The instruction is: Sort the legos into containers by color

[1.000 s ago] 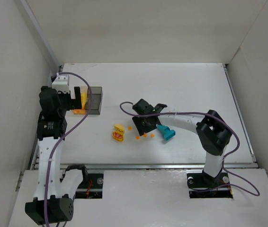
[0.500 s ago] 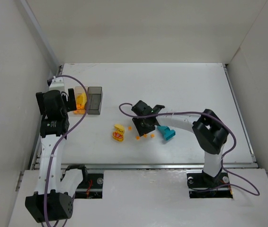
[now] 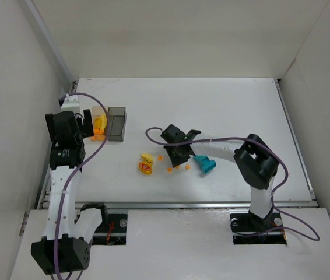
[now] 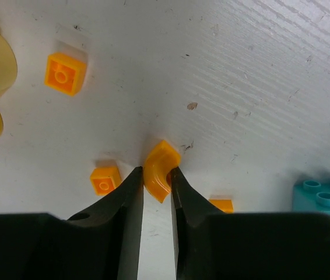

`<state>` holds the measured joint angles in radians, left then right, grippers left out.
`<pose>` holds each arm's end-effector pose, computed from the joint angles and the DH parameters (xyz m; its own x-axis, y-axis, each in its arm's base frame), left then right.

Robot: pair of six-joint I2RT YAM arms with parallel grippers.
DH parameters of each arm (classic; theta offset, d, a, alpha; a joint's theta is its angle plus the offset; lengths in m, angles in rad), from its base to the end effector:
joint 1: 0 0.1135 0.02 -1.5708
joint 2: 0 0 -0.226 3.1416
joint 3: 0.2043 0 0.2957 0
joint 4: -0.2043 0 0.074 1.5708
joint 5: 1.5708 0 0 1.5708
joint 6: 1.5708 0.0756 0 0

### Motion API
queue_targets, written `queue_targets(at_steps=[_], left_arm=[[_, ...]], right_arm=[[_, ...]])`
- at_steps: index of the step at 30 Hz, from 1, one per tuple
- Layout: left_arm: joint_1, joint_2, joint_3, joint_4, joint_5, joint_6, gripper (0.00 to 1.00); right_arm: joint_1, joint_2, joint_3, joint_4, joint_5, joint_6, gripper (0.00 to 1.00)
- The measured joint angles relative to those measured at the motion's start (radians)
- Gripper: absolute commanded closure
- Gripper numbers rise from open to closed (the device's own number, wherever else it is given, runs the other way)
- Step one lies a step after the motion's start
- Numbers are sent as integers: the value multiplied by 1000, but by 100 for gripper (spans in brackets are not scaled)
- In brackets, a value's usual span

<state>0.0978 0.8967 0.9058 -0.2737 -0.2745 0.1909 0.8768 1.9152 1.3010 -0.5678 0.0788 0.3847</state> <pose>0.3061 0.0506 0.3143 -0.3228 0.1519 -0.9342 -0.2985 0.9203 0.2527 0.2759 0.3222 0.0702 -0.8290 -0.4114 -0.3787 -0.4705 0.8792 0.0747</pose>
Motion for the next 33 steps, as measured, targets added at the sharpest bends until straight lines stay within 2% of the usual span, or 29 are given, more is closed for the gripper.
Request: queue_targets(at_steps=[4, 8, 11, 15, 18, 21, 24, 33], left_arm=[[0, 0, 2, -26, 100, 33, 26], [0, -3, 21, -89, 335, 111, 27], [0, -21, 32, -122, 536, 182, 20], [-5, -108, 21, -125, 813, 312, 12], [-6, -269, -56, -21, 969, 388, 2], [-7, -431, -140, 95, 1100, 428, 0], [-10, -449, -143, 174, 1216, 459, 3], [-11, -326, -137, 182, 1354, 507, 15]], right_arm=[[0, 12, 29, -17, 7, 0, 100], [0, 16, 144, -78, 2, -1, 100], [0, 3, 275, -69, -48, -13, 100], [0, -63, 410, 9, -206, -23, 100], [0, -103, 487, 86, -354, -24, 100], [1, -117, 544, 163, -507, -22, 100], [2, -117, 552, 227, -630, -9, 100], [2, -114, 546, 288, -808, 18, 100]])
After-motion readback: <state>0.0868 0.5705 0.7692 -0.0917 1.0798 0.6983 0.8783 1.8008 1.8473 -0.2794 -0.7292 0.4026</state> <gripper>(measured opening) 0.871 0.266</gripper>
